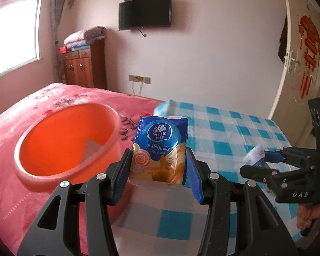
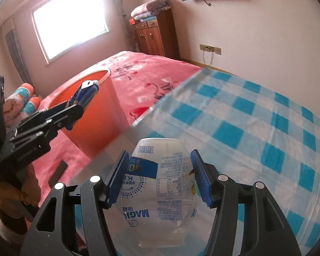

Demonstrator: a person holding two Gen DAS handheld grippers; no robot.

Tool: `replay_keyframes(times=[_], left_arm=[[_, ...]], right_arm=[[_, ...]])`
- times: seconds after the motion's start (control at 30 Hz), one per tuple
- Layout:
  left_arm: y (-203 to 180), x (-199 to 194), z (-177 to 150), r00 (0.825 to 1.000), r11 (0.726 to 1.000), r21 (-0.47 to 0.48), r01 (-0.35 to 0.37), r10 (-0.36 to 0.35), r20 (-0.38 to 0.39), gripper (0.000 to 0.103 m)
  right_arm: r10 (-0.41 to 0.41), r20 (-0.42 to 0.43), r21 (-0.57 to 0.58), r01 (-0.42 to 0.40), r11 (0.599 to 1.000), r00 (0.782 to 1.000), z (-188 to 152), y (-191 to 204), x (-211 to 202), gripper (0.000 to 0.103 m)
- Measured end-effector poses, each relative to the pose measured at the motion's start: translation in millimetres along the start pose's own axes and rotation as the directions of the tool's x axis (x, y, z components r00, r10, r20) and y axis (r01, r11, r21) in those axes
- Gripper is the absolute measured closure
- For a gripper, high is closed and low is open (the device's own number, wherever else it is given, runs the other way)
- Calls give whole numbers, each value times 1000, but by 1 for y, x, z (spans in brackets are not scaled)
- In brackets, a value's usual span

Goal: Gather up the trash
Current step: 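Carry the tissue pack and white bag to the orange bucket and open both grippers, then bring both empty tools back over the table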

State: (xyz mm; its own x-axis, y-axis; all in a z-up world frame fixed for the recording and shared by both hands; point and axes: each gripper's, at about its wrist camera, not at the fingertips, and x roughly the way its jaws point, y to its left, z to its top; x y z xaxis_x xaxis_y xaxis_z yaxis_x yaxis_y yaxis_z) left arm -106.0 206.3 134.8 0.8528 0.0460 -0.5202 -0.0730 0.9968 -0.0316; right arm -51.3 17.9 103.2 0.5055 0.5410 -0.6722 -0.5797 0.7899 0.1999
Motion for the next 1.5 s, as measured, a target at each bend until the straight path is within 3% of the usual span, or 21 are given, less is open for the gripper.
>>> replay_keyframes(times=[0.33,0.63,0.93,1.07,1.13,1.17,1.23,1.33,1.5], left_arm=[[50,-9,26,990,990,-48,-129,131,51,52],[104,10,28,968,964,-98,-248,250,0,52],[133,28,17,963,951,-152,-269,263,-57,52],[140,37,12,961,948,-162,-274,264,-81,51],[142,41,11,960,947,-166,-276,263,-94,47],[142,42,9,959,946,-165,-280,267,-97,41],[142,44,8,953,942,-155,-299,287,-94,34],[139,43,9,949,939,-141,-314,303,-91,15],[136,44,8,943,933,-140,-331,321,-92,11]], right_arm=[[114,54,-61,-111,992,992,69,48,17,43],[213,63,-135,-204,970,975,118,105,52,43],[263,49,-144,-254,956,964,140,143,93,43],[243,35,-151,-235,960,969,141,152,111,42],[248,37,-134,-242,961,968,141,151,117,36],[240,38,-116,-234,965,970,141,148,120,28],[245,42,-85,-241,967,969,141,140,122,25],[225,63,-56,-221,974,972,139,131,119,14],[176,92,-32,-173,984,980,134,114,106,14]])
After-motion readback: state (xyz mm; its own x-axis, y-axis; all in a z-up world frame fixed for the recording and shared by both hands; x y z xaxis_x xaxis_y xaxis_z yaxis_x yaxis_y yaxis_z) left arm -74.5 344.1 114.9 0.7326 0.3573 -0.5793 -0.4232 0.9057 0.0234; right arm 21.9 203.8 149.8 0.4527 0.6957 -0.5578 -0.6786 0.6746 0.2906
